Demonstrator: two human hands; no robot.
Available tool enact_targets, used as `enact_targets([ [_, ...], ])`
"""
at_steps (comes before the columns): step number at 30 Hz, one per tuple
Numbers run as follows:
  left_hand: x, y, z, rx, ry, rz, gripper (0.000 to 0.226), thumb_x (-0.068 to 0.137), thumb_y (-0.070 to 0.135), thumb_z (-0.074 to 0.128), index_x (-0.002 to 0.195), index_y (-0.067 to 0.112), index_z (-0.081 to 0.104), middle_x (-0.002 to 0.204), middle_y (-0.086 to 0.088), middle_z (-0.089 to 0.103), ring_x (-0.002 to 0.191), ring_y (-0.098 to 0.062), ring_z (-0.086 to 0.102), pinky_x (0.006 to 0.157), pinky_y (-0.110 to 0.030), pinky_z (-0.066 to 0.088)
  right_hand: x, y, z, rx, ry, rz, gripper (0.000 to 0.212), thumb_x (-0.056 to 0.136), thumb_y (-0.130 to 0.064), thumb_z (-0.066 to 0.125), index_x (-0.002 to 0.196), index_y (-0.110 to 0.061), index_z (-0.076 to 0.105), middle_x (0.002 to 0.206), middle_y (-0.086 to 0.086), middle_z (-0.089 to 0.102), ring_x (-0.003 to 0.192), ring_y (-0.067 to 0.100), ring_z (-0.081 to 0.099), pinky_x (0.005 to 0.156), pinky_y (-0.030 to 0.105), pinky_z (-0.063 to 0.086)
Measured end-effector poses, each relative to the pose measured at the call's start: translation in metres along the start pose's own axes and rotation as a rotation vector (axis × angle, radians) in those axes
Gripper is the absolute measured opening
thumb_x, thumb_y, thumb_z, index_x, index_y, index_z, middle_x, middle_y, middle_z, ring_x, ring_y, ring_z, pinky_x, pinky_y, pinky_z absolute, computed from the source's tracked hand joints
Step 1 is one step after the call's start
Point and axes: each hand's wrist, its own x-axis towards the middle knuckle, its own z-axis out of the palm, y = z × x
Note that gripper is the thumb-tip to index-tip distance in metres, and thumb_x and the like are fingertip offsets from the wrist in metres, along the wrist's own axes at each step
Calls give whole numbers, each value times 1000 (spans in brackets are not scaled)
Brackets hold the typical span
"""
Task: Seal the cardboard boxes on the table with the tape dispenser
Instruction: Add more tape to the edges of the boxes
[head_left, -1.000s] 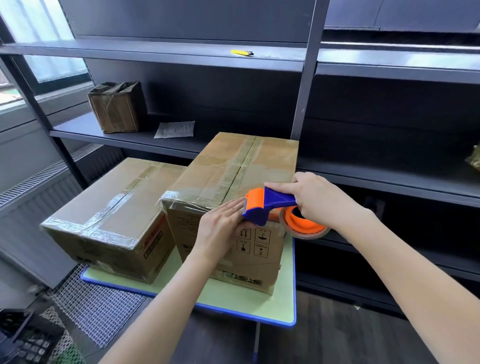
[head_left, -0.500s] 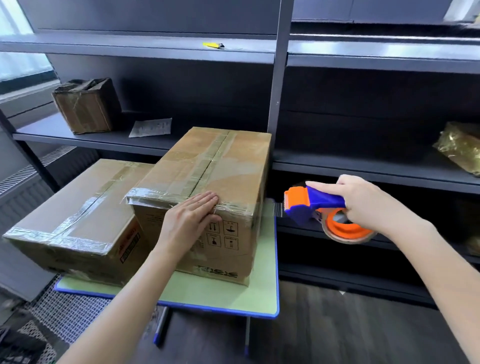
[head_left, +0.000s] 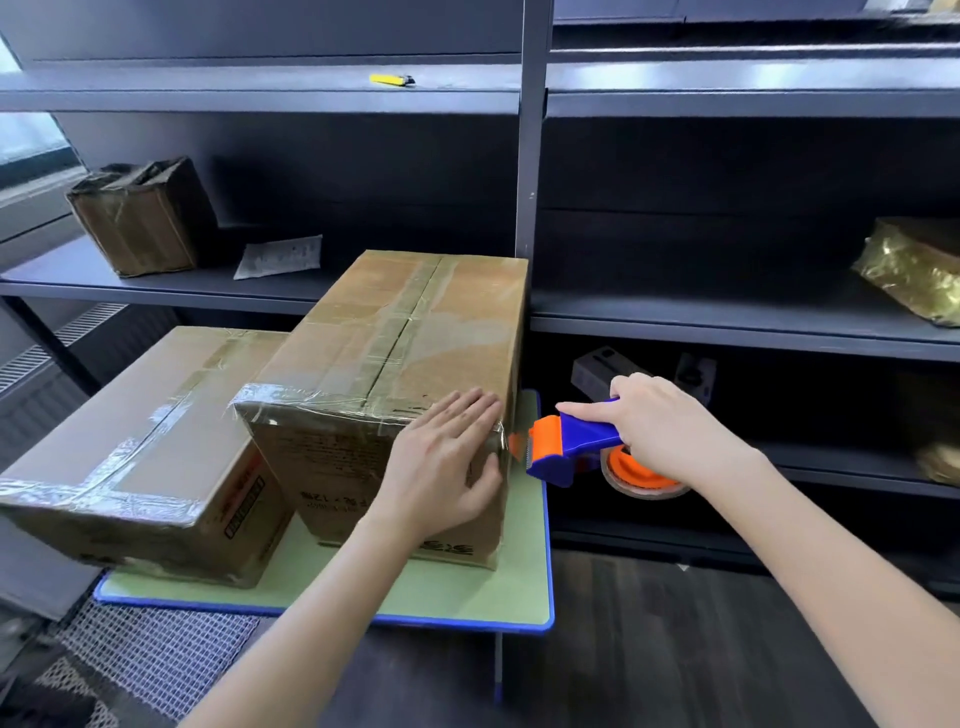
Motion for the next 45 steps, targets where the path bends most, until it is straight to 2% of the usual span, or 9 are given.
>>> enact_targets([
  [13,14,16,17,28,234,-140,30,76,35,63,91,12,76,98,1,73,100,-11,67,92,-25,49,23,-17,-15,-21,-21,-98,56,99,-13,31,144,-45,21,92,2,35,103,24,47,77,28,28],
  [17,26,21,7,94,219,-187,31,77,35,51,69,17,75,71,2,73,70,-14,71,55,-23,53,30,-21,-11,-135,-35,-107,48,100,-16,33,139,-43,36,101,4,51,107,26,50,81,31,33],
  [20,38,21,-2,182,176,-225,39,75,40,42,55,18,66,47,2,59,40,-20,59,36,-19,34,27,-33,14,-182,-183,-131,48,99,-16,33,138,-42,39,116,5,55,112,28,49,86,34,36],
  [22,30,21,3,205,217,-202,35,76,39,43,64,19,69,60,3,67,53,-16,66,42,-19,40,27,-34,20,-112,-195,-88,53,98,-14,31,142,-43,30,117,8,53,112,30,49,88,35,37],
  [26,7,18,34,186,350,-90,36,86,34,54,94,4,73,101,-5,72,98,-19,68,87,-31,53,28,-29,16,-82,-90,123,55,95,-19,38,145,-36,25,116,9,50,111,30,46,89,34,35],
  [31,11,20,54,208,414,-111,20,75,4,67,94,3,72,101,-7,71,97,-21,68,89,-35,52,25,-29,13,22,-36,355,77,89,-36,49,151,-21,5,114,14,44,104,29,43,87,34,34],
  [35,12,22,49,170,382,-155,22,73,4,66,94,3,71,102,-6,71,98,-20,67,91,-34,50,27,-40,5,173,119,479,81,87,-48,46,149,-12,8,114,18,43,103,31,41,88,37,33],
  [40,8,18,20,-1,218,-155,35,81,30,51,96,5,70,107,-5,71,104,-19,66,97,-27,40,33,-50,-1,217,349,515,62,94,-29,45,146,-4,24,103,20,48,94,34,43,81,40,31],
  [45,1,-1,-7,-193,175,-152,30,86,26,44,90,8,68,113,-7,69,107,-18,64,97,-20,39,46,-60,-6,156,603,497,58,75,-12,75,126,4,53,84,22,54,75,38,51,66,42,41],
])
